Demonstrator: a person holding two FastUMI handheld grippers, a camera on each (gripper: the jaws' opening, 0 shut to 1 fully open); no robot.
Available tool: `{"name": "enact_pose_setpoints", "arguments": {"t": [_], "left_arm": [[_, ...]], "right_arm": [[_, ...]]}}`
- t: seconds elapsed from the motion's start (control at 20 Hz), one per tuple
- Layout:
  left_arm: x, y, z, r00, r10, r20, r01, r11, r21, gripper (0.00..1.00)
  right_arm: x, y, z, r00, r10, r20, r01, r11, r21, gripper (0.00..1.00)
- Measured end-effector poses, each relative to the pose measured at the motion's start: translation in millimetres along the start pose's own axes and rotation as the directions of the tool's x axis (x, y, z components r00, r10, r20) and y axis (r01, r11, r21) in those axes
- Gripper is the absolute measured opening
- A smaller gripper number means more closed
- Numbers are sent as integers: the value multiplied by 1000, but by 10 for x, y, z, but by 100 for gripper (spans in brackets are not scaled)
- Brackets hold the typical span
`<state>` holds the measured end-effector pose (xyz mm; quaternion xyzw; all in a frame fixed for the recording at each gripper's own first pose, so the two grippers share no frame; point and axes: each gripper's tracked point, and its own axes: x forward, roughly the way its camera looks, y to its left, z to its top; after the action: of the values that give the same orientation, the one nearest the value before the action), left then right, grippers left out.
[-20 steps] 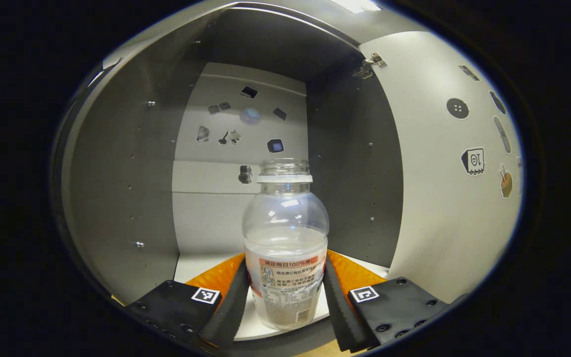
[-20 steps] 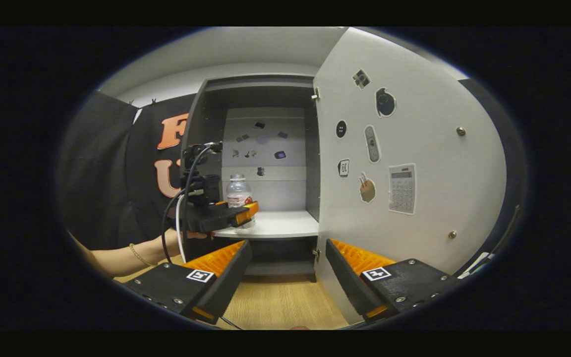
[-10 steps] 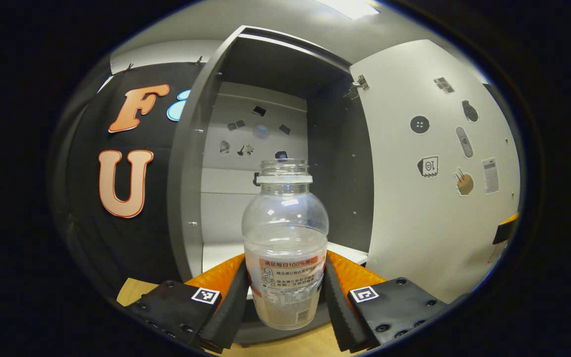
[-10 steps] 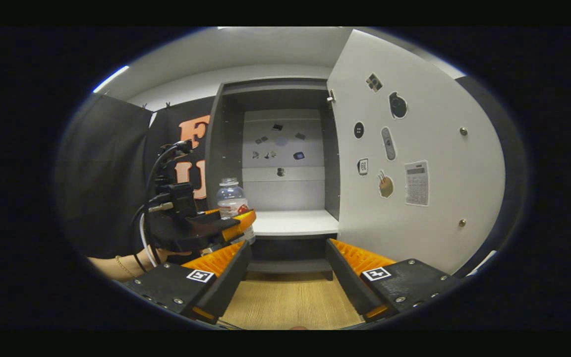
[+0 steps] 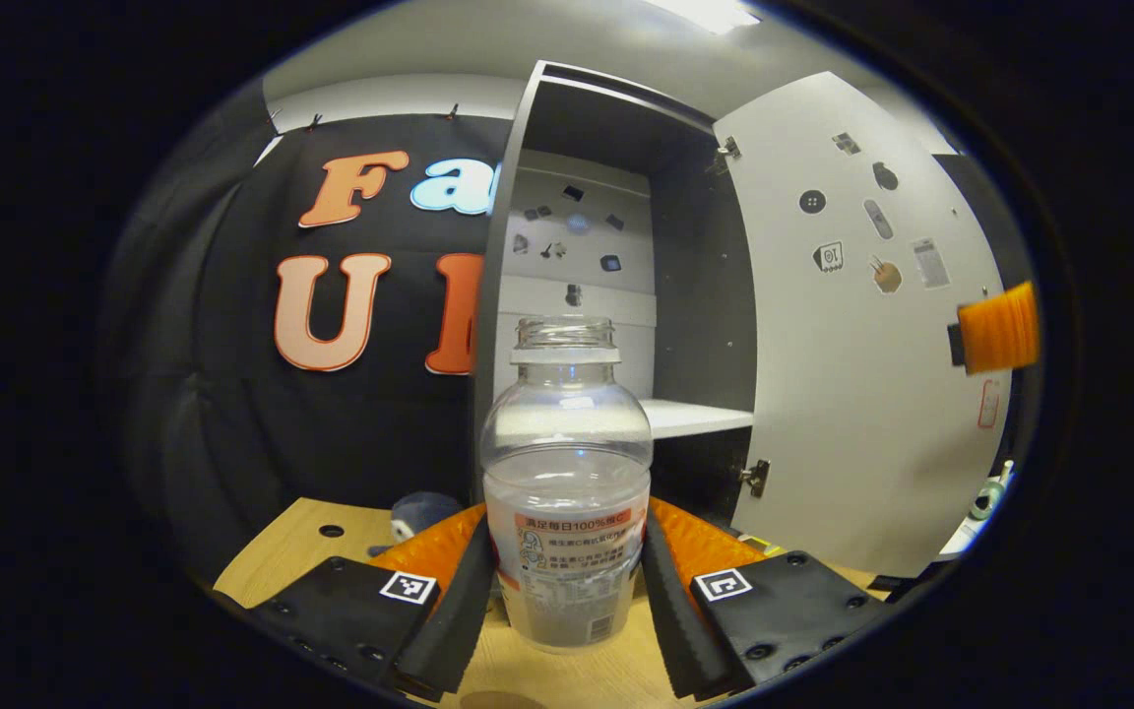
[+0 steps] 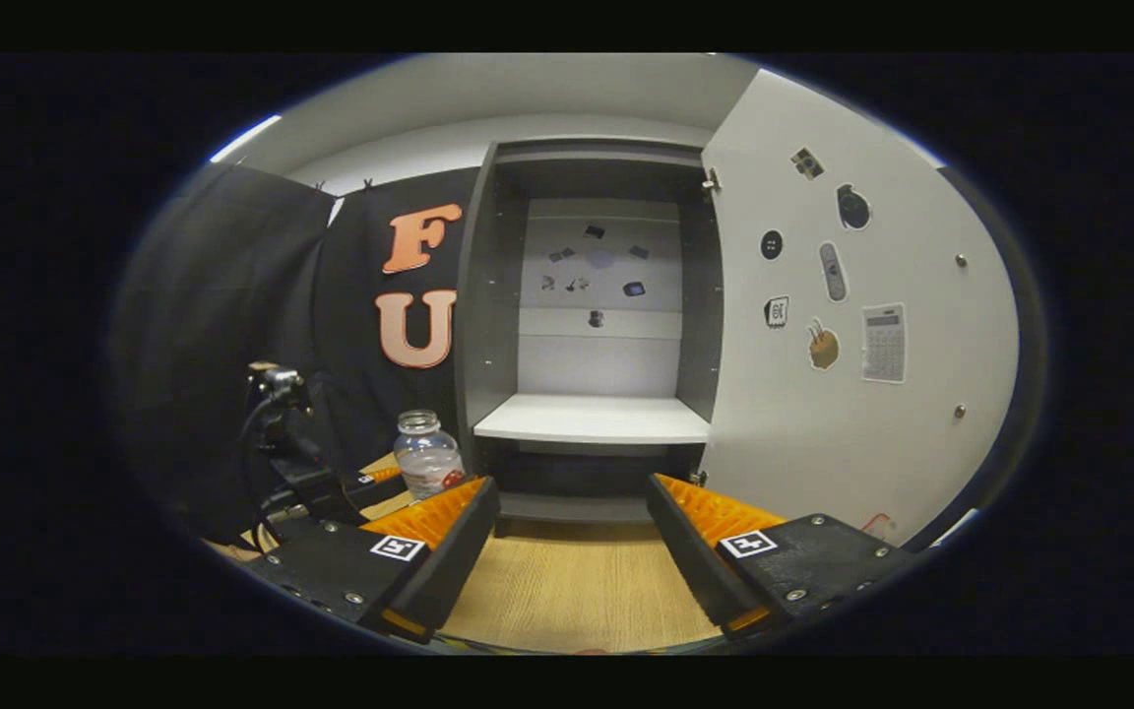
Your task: Open the cabinet door with the right hand, grasp the bottle in the cabinet with the left hand and place it on the coaster, then close the cabinet door with the right hand.
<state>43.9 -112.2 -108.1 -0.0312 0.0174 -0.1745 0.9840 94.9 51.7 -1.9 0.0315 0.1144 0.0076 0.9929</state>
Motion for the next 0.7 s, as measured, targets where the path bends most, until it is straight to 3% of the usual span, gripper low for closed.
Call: {"name": "enact_pose_setpoints", "arguments": {"t": [0.4, 0.7], "left_arm": [[-382, 237, -831, 997, 44, -61, -42, 998, 37, 81], [-581, 346, -1344, 995, 61, -76, -54, 993, 101, 80]], "right_arm": [[-21, 333, -8, 999, 27, 23, -27, 999, -22, 94], [35, 295, 34, 999, -12, 53, 11, 1000, 17, 94]]}}
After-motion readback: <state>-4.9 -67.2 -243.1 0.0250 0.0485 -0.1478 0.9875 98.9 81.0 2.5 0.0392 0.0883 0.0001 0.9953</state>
